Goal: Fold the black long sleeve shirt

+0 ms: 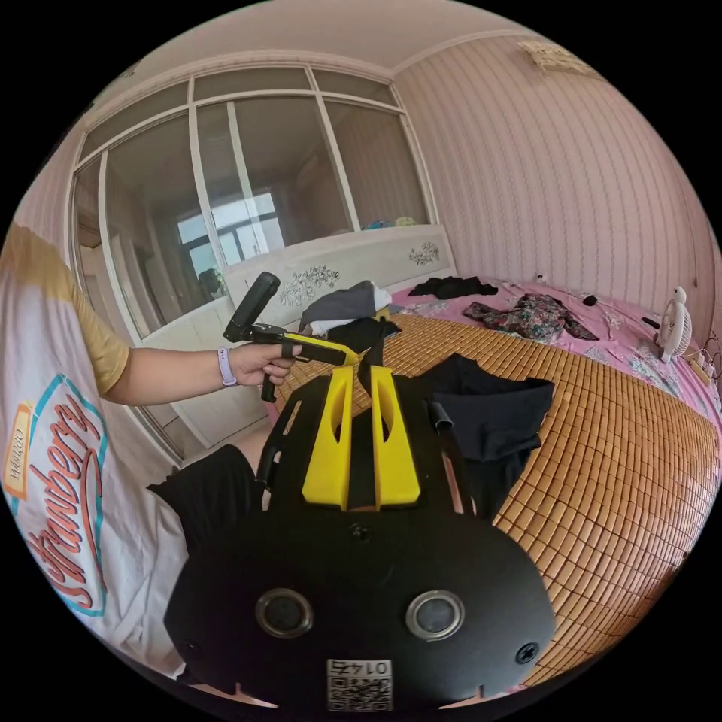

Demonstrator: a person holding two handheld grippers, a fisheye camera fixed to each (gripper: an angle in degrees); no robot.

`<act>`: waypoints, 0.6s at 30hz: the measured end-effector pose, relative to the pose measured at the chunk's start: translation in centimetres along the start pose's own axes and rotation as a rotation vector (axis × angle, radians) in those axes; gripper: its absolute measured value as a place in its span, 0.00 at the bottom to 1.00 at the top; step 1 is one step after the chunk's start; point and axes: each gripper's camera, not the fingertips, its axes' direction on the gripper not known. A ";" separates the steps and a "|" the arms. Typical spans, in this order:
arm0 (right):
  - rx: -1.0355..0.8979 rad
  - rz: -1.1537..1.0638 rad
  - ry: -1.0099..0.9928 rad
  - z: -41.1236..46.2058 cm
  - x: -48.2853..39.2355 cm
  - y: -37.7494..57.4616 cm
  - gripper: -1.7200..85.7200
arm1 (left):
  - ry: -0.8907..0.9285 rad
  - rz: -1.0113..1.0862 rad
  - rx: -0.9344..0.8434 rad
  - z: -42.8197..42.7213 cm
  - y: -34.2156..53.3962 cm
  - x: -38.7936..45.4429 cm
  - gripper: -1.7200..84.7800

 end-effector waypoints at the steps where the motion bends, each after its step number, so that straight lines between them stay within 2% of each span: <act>1: -0.073 -0.010 -0.038 2.4 -1.2 0.7 0.07 | -0.027 -0.070 -0.042 -1.0 3.6 -2.8 0.03; 6: -0.288 0.060 -0.152 8.6 -3.7 3.9 0.09 | -0.040 -0.315 -0.137 -4.6 14.4 -9.6 0.04; 11: -0.475 0.106 -0.147 13.7 -4.4 4.8 0.10 | 0.000 -0.331 -0.161 -4.8 16.8 -11.0 0.05; 18: -0.393 0.100 -0.003 15.5 -0.3 2.3 0.12 | 0.058 -0.275 -0.101 -4.1 13.2 -14.8 0.07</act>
